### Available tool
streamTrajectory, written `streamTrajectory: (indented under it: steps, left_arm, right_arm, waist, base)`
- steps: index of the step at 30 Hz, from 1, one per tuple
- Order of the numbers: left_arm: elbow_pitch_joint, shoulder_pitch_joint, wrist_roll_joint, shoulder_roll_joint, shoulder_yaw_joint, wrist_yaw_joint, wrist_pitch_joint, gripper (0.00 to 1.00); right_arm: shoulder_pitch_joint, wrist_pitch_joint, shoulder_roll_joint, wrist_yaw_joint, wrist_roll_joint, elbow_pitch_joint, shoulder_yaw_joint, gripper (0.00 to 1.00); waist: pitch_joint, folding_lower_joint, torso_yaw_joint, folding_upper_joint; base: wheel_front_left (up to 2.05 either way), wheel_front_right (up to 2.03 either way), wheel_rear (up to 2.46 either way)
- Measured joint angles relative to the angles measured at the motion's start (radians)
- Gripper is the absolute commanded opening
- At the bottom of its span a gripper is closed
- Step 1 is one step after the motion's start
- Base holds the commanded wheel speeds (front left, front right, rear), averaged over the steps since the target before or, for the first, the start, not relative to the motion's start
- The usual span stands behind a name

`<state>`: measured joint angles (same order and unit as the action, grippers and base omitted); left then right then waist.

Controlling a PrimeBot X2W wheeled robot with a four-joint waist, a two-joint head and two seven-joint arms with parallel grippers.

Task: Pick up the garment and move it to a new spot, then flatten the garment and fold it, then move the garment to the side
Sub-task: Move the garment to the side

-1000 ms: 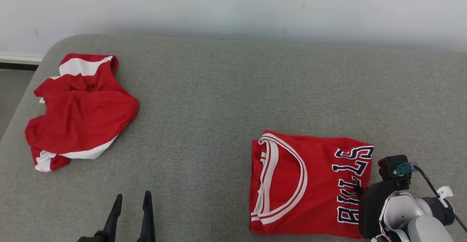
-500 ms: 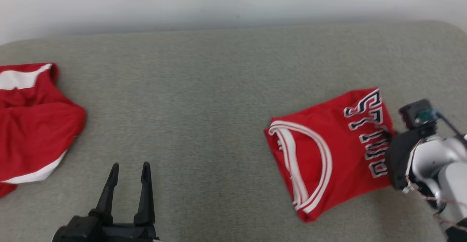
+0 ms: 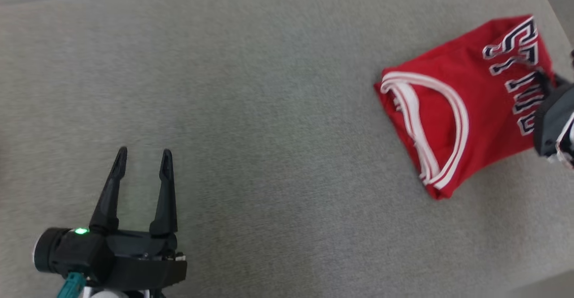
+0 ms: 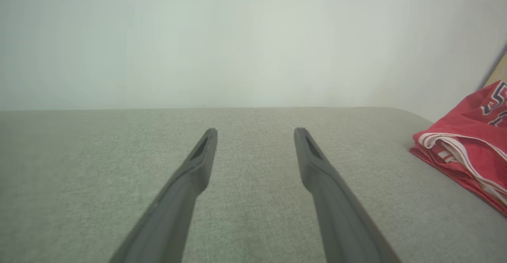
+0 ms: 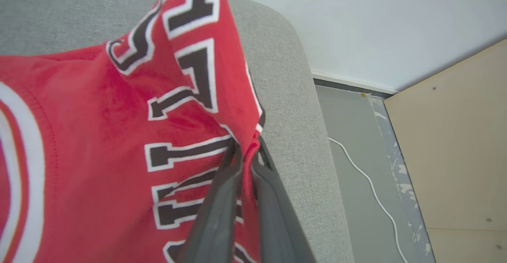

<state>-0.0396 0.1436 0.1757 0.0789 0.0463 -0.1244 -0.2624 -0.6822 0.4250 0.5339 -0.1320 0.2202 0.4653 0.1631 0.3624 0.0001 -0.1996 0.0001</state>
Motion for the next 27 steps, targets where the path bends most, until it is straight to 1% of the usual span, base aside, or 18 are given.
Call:
streamTrajectory:
  steps: [7, 11, 14, 19, 24, 26, 27]
  left_arm:
    - [-0.028, 0.026, -0.016, 0.035, 0.016, -0.001, 0.000, 1.00]
    - [-0.045, 0.033, -0.023, 0.059, 0.022, -0.005, 0.000, 1.00]
    - [-0.058, 0.042, -0.025, 0.072, 0.029, -0.005, 0.000, 1.00]
    - [-0.073, 0.046, -0.025, 0.086, 0.036, -0.007, 0.000, 1.00]
    - [-0.084, 0.048, -0.025, 0.095, 0.040, -0.006, 0.000, 1.00]
    - [-0.085, 0.048, -0.025, 0.095, 0.043, -0.007, 0.000, 1.00]
    - [-0.085, 0.048, -0.025, 0.095, 0.044, -0.007, 0.000, 1.00]
  right_arm:
    - [-0.085, -0.097, -0.005, 0.000, -0.019, 0.078, -0.054, 0.00]
    - [-0.116, -0.144, -0.025, 0.000, -0.033, 0.099, -0.046, 0.00]
    - [-0.138, -0.185, -0.026, 0.000, -0.053, 0.115, -0.035, 0.00]
    - [-0.173, -0.245, -0.026, 0.000, -0.102, 0.147, -0.030, 0.00]
    - [-0.195, -0.278, -0.030, 0.000, -0.160, 0.190, -0.055, 0.00]
    - [-0.200, -0.291, -0.032, 0.000, -0.184, 0.203, -0.066, 0.93]
    - [-0.200, -0.296, -0.034, 0.000, -0.198, 0.209, -0.068, 1.00]
  waist:
    - [0.090, 0.0000, -0.085, 0.0001]
    - [0.128, 0.0000, -0.133, 0.0001]
    - [0.152, 0.0000, -0.164, 0.0001]
    - [0.184, -0.0001, -0.200, 0.0000]
    - [0.201, -0.0001, -0.212, 0.0000]
    - [0.200, -0.0001, -0.209, 0.0000]
    - [0.199, -0.0001, -0.206, -0.0001]
  base:
    - [0.00, 0.00, 0.00]
    - [0.00, 0.00, 0.00]
    - [0.00, 0.00, 0.00]
    - [0.00, 0.00, 0.00]
    - [0.00, 0.00, 0.00]
    - [0.00, 0.00, 0.00]
    - [0.00, 0.00, 0.00]
